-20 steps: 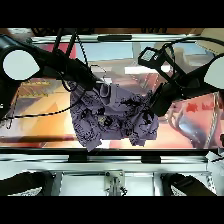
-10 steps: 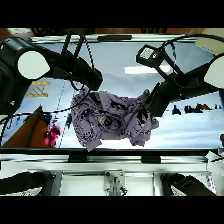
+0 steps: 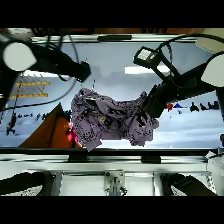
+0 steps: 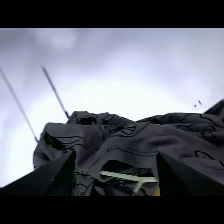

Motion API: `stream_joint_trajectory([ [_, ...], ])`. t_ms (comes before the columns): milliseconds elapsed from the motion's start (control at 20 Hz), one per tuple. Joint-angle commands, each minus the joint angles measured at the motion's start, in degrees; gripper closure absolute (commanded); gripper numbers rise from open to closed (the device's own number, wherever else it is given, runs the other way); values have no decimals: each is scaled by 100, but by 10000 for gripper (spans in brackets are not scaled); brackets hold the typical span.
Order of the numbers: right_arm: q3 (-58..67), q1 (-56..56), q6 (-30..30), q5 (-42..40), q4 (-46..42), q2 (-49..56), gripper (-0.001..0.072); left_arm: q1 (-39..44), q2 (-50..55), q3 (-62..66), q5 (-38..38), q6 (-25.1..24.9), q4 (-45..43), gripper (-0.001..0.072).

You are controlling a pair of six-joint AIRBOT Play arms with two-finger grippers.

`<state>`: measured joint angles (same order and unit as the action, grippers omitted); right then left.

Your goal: Fold the shirts.

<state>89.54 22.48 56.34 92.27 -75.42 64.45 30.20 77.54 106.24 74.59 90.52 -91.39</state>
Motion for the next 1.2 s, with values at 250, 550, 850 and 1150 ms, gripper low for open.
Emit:
stream_joint_trajectory([
  [250,2,0,4,-315,350,332,640,-1517,-1825,-1484,369,1272,-269,95],
  [550,2,0,118,-422,463,332,640,-973,-3676,-5969,-2479,2822,1652,90],
  [850,2,0,153,-402,466,332,640,275,-3698,-6511,-3569,3237,1484,92],
  [1150,2,0,164,-402,466,332,639,533,-3943,-6511,-2881,3340,1213,103],
])
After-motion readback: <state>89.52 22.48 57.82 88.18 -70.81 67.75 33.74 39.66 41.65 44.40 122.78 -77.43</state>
